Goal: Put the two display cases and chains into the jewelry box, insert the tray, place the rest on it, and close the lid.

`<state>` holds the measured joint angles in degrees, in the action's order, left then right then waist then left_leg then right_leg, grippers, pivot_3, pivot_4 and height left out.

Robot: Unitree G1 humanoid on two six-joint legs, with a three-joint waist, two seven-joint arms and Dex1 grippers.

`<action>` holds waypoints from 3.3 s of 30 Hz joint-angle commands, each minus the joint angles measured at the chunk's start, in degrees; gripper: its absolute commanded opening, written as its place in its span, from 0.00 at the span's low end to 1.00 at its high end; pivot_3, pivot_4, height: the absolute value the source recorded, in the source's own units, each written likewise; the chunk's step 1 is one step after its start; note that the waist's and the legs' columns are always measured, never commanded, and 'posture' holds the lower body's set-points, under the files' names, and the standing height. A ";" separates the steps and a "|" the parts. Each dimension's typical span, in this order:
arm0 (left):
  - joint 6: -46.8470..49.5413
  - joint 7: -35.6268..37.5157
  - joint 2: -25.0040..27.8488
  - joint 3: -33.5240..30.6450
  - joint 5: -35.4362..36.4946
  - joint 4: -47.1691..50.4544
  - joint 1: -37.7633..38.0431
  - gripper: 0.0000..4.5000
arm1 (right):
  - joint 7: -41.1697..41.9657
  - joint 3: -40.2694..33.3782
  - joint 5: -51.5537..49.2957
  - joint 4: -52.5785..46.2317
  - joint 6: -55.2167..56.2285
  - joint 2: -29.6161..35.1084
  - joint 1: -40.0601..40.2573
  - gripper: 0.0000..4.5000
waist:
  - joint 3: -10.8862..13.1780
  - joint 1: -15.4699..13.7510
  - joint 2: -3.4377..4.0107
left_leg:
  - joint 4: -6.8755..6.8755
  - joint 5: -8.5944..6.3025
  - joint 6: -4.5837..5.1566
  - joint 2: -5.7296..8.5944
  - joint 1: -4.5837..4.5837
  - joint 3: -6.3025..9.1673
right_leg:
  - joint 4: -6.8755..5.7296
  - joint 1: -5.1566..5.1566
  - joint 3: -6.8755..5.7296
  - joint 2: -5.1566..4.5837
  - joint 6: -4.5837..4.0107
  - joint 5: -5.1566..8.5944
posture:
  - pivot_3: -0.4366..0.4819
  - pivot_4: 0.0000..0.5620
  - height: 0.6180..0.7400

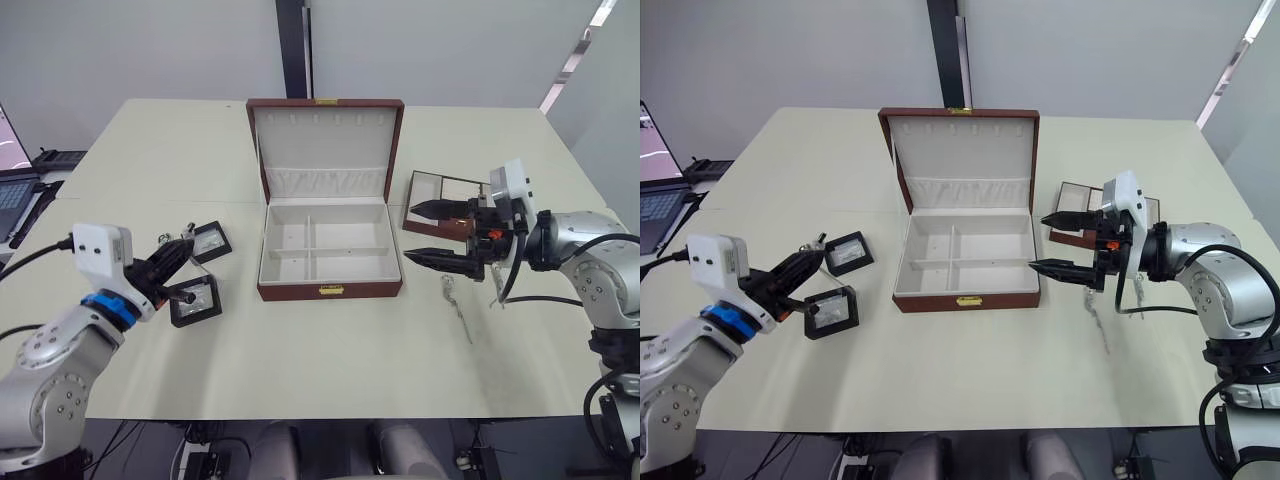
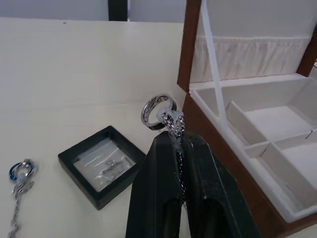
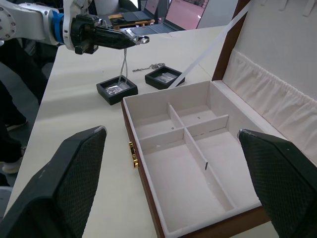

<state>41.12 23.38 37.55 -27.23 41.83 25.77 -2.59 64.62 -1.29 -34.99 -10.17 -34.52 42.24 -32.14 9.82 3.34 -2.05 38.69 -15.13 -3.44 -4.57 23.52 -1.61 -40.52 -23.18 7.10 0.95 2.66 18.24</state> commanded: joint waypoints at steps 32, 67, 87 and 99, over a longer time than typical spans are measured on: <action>-5.18 -11.86 -20.44 22.20 -17.79 -10.12 -24.29 0.00 | -9.07 -8.38 -1.12 -4.51 -0.54 1.52 5.08 1.00 | 0.02 -1.28 -0.02 | 0.09 0.02 -0.01 0.06 0.26 0.14 | 0.19 0.00 -0.07 -0.01 0.09 -0.07 | 0.48 0.27 1.00; -6.03 -8.72 -24.18 24.00 -21.39 -12.90 -23.26 0.78 | -8.85 -8.14 -1.05 -3.87 -1.59 1.41 4.27 1.00 | 0.01 -1.52 -0.02 | 0.11 0.02 -0.01 0.06 0.27 0.14 | 0.20 0.00 -0.07 -0.02 0.10 -0.08 | 0.48 0.27 1.00; 1.42 14.72 -5.08 12.76 -5.09 -6.25 -17.65 0.99 | -6.96 -11.92 0.24 -0.68 -0.18 5.04 9.77 1.00 | 0.04 -1.47 0.01 | 0.08 0.02 -0.01 0.04 0.26 0.14 | 0.20 -0.01 -0.09 0.00 0.09 -0.07 | 0.48 0.27 1.00; -9.84 33.17 19.73 2.16 -12.83 -23.16 -1.19 0.99 | -0.61 -18.94 6.47 18.90 10.29 11.76 23.93 1.00 | 0.07 -1.40 0.08 | 0.06 0.01 0.01 0.05 0.24 0.07 | 0.34 -0.01 -0.11 -0.02 0.08 -0.05 | 0.48 0.27 1.00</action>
<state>33.95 55.22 55.65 -22.50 30.21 4.09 -4.20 62.83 -17.94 -28.72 7.65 -26.62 52.86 -8.38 9.90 1.94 -1.97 38.75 -15.12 -3.43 -4.53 23.75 -1.56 -40.16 -23.19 7.00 0.93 2.74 18.18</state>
